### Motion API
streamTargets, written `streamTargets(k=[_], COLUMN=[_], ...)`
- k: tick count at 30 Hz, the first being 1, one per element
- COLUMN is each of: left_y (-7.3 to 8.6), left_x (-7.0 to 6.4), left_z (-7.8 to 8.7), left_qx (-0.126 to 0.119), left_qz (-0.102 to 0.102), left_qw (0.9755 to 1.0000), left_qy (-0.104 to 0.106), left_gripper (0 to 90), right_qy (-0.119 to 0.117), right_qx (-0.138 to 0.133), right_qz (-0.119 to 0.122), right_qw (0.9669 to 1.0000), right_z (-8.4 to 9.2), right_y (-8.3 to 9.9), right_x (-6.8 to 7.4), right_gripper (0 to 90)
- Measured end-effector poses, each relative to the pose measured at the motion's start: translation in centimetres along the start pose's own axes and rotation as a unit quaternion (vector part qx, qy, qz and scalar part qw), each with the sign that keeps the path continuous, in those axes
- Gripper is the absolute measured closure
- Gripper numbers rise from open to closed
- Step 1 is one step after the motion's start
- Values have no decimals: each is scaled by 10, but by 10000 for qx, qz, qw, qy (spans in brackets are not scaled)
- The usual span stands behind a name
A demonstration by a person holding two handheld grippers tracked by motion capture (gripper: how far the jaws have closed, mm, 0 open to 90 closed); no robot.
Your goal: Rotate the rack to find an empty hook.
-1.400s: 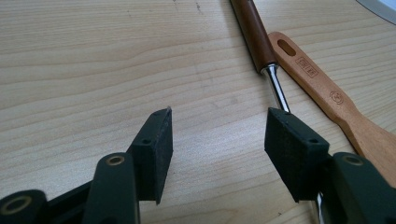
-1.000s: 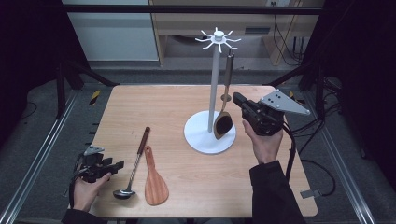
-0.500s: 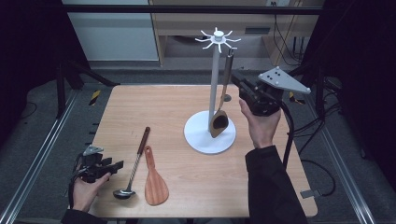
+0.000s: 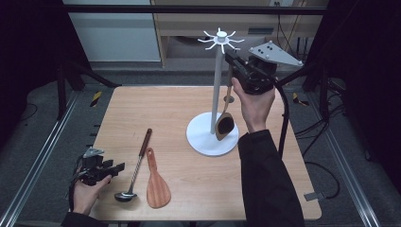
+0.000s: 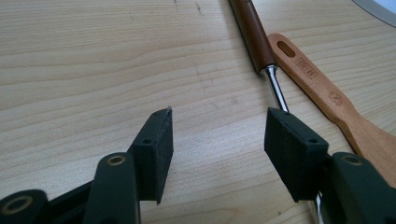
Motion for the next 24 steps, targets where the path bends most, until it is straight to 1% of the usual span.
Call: streamTargets(k=[9, 12, 14, 15, 16, 18, 19, 20, 22, 24], left_y=[0, 0, 0, 0, 0, -1, -1, -1, -1, -1], left_x=[0, 0, 1, 1, 1, 1, 0, 0, 0, -1], left_z=[0, 1, 1, 1, 1, 1, 1, 1, 2, 2], left_qx=[0, -15, -13, -5, -3, -13, -14, -21, -29, -31], left_qz=[6, -2, -10, -14, -13, -12, -1, -10, -11, -2], left_qw=[10000, 10000, 10000, 10000, 10000, 10000, 10000, 10000, 10000, 10000], left_qy=[1, 7, 5, -2, -3, -3, -6, -10, -5, 1], left_gripper=[422, 422, 421, 421, 421, 421, 422, 421, 421, 422], right_qy=[-20, 21, 35, 7, -16, -99, -130, -140, -235, -262], right_qx=[71, 96, 113, 128, 159, 278, 362, 428, 580, 693], right_qz=[50, 55, 33, 46, 57, 92, 116, 108, 67, 94], right_qw=[10000, 9999, 9999, 9999, 9999, 9995, 9992, 9989, 9980, 9972], right_z=[-4, -2, 1, 4, 7, 13, 16, 20, 28, 38], right_y=[-2, -1, 2, 6, 10, 22, 29, 36, 52, 68], right_x=[3, 2, 1, 1, 2, 4, 5, 6, 7, 8], right_gripper=[900, 900, 900, 894, 867, 831, 805, 770, 727, 670])
Point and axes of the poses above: each handheld gripper's, and its own axes: z roughly backward along the jaws, y roughly out of its underside, x roughly to its left, the point moved 4 cm from there along -z, roughly forward along the jaws, and after that the axes turned 5 degrees about z, right-handed, at the moved point
